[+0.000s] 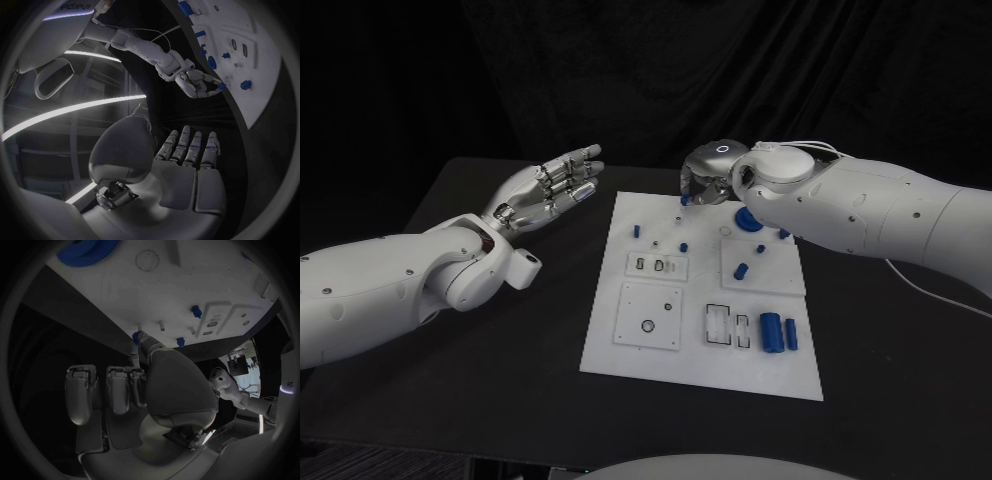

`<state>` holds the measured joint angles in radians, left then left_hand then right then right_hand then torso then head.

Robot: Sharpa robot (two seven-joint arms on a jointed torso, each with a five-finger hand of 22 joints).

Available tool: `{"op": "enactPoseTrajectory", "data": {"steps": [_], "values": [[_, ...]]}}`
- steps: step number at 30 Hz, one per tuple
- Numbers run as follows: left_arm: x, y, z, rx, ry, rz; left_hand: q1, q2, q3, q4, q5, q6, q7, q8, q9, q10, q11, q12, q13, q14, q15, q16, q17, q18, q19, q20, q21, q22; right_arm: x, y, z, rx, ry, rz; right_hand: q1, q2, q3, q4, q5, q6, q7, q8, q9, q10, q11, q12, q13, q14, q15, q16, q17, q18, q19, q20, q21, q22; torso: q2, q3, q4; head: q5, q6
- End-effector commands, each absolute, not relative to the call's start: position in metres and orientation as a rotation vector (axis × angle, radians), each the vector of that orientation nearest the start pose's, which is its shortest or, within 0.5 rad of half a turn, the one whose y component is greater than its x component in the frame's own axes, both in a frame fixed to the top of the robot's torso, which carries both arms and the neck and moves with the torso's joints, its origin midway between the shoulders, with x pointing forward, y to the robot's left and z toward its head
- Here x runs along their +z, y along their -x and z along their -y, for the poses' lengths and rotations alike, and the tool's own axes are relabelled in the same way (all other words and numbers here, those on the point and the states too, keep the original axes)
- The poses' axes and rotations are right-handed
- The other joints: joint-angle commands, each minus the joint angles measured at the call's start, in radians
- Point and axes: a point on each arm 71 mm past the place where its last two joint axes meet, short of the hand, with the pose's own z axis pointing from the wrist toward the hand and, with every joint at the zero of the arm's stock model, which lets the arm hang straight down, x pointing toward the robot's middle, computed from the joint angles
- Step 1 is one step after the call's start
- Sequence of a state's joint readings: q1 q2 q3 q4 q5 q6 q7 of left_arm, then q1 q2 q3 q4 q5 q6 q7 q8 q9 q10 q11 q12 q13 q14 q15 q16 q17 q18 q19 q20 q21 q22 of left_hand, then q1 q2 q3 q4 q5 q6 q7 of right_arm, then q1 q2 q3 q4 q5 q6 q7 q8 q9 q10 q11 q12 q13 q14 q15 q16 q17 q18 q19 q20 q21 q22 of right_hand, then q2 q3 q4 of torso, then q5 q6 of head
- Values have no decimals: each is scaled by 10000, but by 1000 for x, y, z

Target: Assemble the parts on the task board

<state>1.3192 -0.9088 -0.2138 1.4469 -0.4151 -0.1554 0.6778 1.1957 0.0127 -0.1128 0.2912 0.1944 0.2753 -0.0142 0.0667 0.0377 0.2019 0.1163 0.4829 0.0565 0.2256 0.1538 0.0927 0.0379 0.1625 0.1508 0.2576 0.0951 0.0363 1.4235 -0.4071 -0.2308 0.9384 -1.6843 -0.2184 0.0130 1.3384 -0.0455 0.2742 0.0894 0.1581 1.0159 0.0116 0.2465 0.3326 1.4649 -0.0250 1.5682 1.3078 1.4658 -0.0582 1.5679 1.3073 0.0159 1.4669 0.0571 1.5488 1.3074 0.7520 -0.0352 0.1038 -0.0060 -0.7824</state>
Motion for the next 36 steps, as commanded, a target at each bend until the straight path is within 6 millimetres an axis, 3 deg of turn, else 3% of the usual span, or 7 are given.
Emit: {"op": "enactPoseTrajectory", "data": {"steps": [1, 14, 22, 36], "values": [[-161, -485, -246, -16078, 3793, -13994, 33, 106, -83, 3, 51, -38, -21, -26, -4, -68, 17, -59, -15, -43, 45, -37, 0, 140, -20, 35, 14, 4, -147, -593, 139, 2921, 5907, -15588, 11, 90, -40, -53, 15, 60, -108, -67, 862, 1059, -24, 26, 2630, 1050, -4, 29, 2635, -62, 715, -40, -74, 2503, 17, -12, 9, -3, 0], [-161, -485, -246, -16076, 3791, -14006, 33, 106, -83, 3, 51, -38, -21, -26, -4, -68, 17, -59, -15, -43, 45, -37, 0, 140, -20, 35, 14, 4, -150, -592, 139, 2941, 5930, -15687, 0, 83, -48, -62, 13, 12, -88, -111, 856, 1059, -24, 26, 2630, 1050, -4, 29, 2635, -62, 715, -38, -74, 2503, 22, -19, -5, -1, -32], [-161, -486, -245, -16085, 3783, -14019, 40, 120, -102, 3, 55, -35, -17, -25, -3, -73, 20, -69, -16, -41, 46, -39, 0, 142, -15, 36, 18, 5, -152, -592, 139, 2947, 5938, -15736, -15, 85, -52, -61, 13, -27, -80, -146, 849, 1059, -23, 26, 2630, 1050, -3, 29, 2635, -65, 727, -38, -64, 2508, 25, -30, 5, -116, -58], [-161, -488, -245, -16089, 3787, -14071, 42, 129, -110, 4, 57, -28, -13, -24, -1, -75, 22, -70, -16, -39, 48, -39, 0, 142, -11, 37, 21, 6, -157, -591, 139, 2926, 6007, -16004, -32, 76, -60, -65, 13, -91, -78, -204, 835, 1059, -23, 26, 2630, 1050, -2, 29, 2635, -54, 689, -36, -99, 2493, 29, -37, 5, -75, -121]]}}
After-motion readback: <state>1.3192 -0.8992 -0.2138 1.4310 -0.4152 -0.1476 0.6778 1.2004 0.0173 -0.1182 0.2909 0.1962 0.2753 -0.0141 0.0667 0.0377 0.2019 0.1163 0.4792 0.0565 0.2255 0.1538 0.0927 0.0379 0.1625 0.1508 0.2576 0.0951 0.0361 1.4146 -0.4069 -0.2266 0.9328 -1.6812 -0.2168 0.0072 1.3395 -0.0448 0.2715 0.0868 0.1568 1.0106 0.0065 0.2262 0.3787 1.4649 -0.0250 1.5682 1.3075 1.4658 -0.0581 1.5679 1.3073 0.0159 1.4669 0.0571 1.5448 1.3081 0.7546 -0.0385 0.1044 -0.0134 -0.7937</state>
